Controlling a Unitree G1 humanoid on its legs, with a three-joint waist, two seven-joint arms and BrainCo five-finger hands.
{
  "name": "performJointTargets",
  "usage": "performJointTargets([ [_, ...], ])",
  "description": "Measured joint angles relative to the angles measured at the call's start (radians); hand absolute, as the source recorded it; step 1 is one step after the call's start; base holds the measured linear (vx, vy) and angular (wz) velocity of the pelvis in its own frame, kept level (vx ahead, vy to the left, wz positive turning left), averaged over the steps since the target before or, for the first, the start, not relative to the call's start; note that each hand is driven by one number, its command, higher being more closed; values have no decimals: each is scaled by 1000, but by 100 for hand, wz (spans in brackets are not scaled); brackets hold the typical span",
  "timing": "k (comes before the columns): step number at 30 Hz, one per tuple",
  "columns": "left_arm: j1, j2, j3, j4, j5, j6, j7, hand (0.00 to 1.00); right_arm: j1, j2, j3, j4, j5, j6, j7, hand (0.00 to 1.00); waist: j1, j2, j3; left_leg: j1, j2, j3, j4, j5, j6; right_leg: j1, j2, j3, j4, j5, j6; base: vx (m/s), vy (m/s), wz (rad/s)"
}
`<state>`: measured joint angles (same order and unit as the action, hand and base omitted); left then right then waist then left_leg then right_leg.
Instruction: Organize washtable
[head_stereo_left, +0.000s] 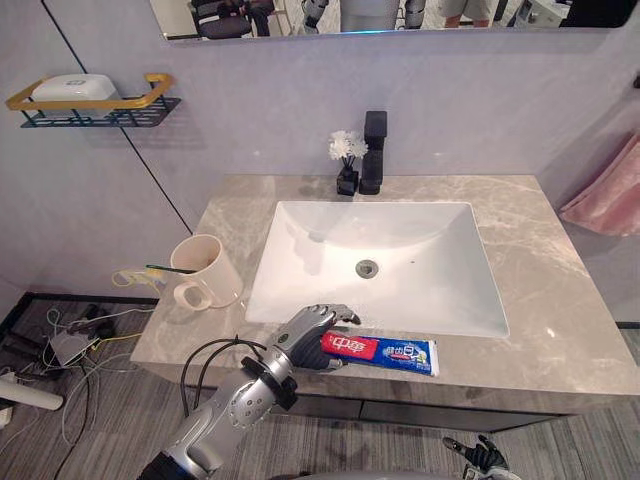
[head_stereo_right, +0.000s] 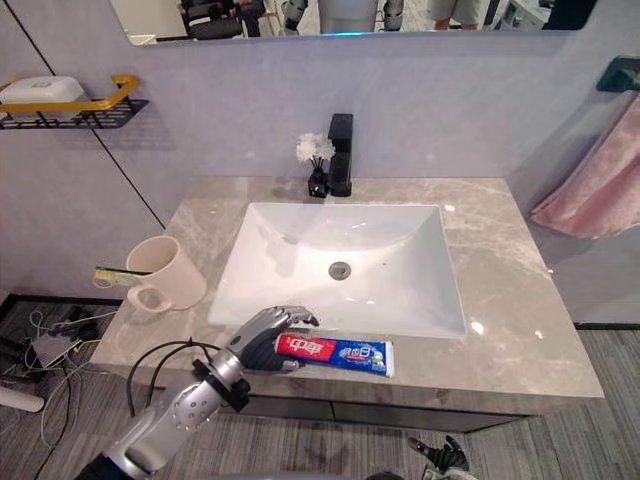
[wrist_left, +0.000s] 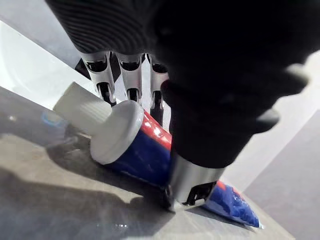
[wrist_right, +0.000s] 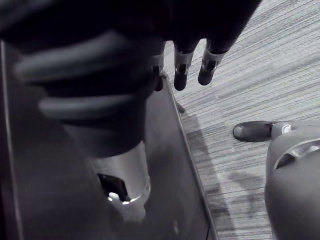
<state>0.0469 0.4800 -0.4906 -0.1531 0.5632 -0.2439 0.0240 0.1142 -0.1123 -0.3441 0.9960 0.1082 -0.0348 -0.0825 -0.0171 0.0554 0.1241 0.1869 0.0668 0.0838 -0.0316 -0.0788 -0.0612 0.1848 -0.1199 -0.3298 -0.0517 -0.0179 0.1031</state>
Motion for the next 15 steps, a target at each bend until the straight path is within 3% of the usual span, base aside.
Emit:
performJointTargets([
  [7,0,0,0,0,-2,-6,-1,100,-1,-15,0,-2,-1,0,0,0,-21,7,-3,0,0,1,0,0,0,1,1,1,-6,5,1,-27,0,0],
  [15,0,0,5,1,-3,-6,1,100,0,-15,0,-2,-1,0,0,0,-22,10,-5,-2,1,6,-3,0,0,2,4,5,-21,13,2,-30,2,-1],
])
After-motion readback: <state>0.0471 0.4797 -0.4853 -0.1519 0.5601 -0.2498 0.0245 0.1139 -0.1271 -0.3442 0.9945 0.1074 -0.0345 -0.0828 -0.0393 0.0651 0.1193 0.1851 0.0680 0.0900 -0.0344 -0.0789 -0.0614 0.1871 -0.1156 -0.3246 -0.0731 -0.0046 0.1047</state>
